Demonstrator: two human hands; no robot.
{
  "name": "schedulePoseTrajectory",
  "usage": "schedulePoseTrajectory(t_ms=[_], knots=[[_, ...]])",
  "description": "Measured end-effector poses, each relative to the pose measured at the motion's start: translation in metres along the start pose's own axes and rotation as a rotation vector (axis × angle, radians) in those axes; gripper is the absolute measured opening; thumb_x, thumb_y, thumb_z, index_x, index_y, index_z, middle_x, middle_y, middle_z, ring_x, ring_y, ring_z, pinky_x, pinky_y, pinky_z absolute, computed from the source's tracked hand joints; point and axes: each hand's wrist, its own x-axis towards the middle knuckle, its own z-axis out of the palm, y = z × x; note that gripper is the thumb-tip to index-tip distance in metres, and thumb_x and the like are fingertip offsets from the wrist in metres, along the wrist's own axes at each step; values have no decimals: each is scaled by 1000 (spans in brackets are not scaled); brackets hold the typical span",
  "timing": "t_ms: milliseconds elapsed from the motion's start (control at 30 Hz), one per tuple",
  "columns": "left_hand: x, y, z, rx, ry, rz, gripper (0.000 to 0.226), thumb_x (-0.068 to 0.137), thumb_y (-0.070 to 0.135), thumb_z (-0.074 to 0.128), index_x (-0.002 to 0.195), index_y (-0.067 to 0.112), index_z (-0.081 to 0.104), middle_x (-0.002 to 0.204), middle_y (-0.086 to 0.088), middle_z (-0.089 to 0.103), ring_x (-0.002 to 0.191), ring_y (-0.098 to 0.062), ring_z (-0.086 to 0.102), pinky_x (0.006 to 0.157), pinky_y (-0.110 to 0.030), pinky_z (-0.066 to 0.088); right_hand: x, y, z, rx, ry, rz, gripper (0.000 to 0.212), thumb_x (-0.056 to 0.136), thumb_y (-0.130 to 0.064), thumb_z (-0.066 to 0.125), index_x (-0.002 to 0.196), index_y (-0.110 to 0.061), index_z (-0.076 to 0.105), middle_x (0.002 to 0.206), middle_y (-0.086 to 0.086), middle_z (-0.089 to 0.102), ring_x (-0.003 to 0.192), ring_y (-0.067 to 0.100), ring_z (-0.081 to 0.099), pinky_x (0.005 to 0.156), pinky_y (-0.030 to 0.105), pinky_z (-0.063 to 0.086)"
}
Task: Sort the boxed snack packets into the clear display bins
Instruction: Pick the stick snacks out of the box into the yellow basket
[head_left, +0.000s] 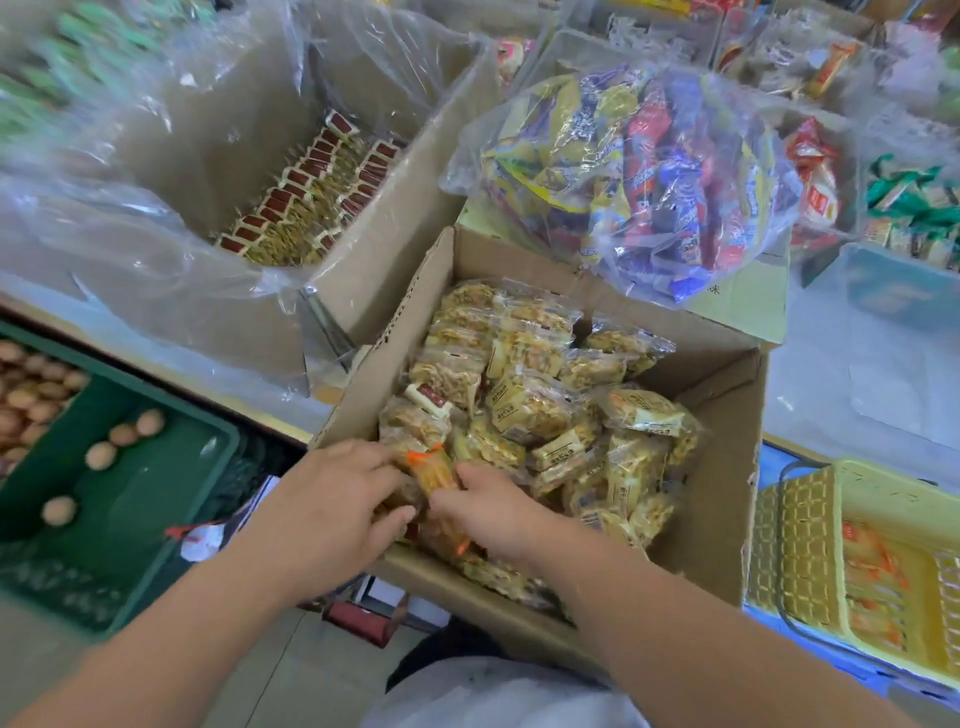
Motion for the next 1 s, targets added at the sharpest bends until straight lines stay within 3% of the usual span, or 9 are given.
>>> schedulePoseTrajectory(t_ms=[100, 233, 367, 533, 633, 733, 833, 933, 1000], knots=[[-17, -1, 8, -41, 110, 43, 44, 97, 46, 44, 73, 18, 69, 76, 3, 64, 77, -22, 61, 74, -40, 53, 24, 3, 21, -69, 219, 72, 43, 89, -62, 52, 94, -20, 62, 94, 2, 65, 87, 20, 60, 68, 34, 43], [-23, -5, 24, 7, 267, 72, 42, 97, 33, 48, 62, 16, 64, 65, 1, 57, 66, -25, 55, 65, -38, 47, 33, 28, 3, -528, 339, -43, 45, 86, -61, 55, 85, -18, 64, 83, 3, 64, 81, 22, 62, 60, 28, 43], [-20, -8, 34, -33, 371, 77, 36, 94, 30, 50, 63, 15, 62, 65, 1, 56, 65, -24, 52, 65, -38, 45, 37, 55, -13, -1190, 224, -159, 45, 89, -54, 50, 110, -16, 63, 111, 6, 63, 111, 25, 50, 100, 37, 41], [-21, -8, 42, -15, 442, 68, 33, 93, 30, 51, 66, 16, 64, 67, 2, 56, 66, -23, 52, 68, -36, 41, 59, 33, 6, -787, 103, -91, 26, 96, -43, 52, 85, -19, 55, 82, 0, 56, 75, 19, 57, 59, 28, 40], [-21, -8, 43, -7, 463, 53, 34, 94, 30, 49, 67, 16, 65, 68, 3, 57, 67, -22, 52, 69, -35, 40, 72, 22, 3, -825, -53, -4, 30, 97, -40, 53, 92, -11, 61, 83, 8, 63, 77, 26, 61, 68, 32, 50], [-21, -10, 45, -6, 469, 60, 33, 94, 31, 49, 68, 17, 65, 69, 2, 57, 68, -21, 51, 70, -35, 38, 74, 17, 4, -826, -152, 123, 30, 92, -40, 59, 85, -12, 64, 68, 4, 54, 61, 21, 51, 58, 32, 44], [-20, -11, 48, -12, 473, 70, 33, 94, 31, 49, 70, 17, 66, 70, 3, 58, 69, -20, 50, 71, -35, 36, 76, 13, 12, -908, -232, 174, 46, 93, -41, 59, 117, -3, 66, 103, 15, 69, 85, 29, 63, 80, 39, 54], [-20, -11, 48, -13, 470, 72, 32, 93, 30, 48, 69, 17, 65, 70, 3, 58, 70, -20, 49, 71, -35, 36, 80, 7, 15, -965, -283, 229, 48, 93, -44, 60, 118, -3, 64, 102, 11, 65, 87, 26, 58, 72, 33, 50], [-19, -10, 46, -15, 452, 67, 32, 93, 29, 48, 70, 16, 66, 71, 2, 58, 70, -21, 50, 71, -35, 36, 82, 7, 12, -853, -273, 293, 60, 87, -48, 69, 130, -8, 56, 113, 9, 62, 104, 29, 61, 74, 31, 51]])
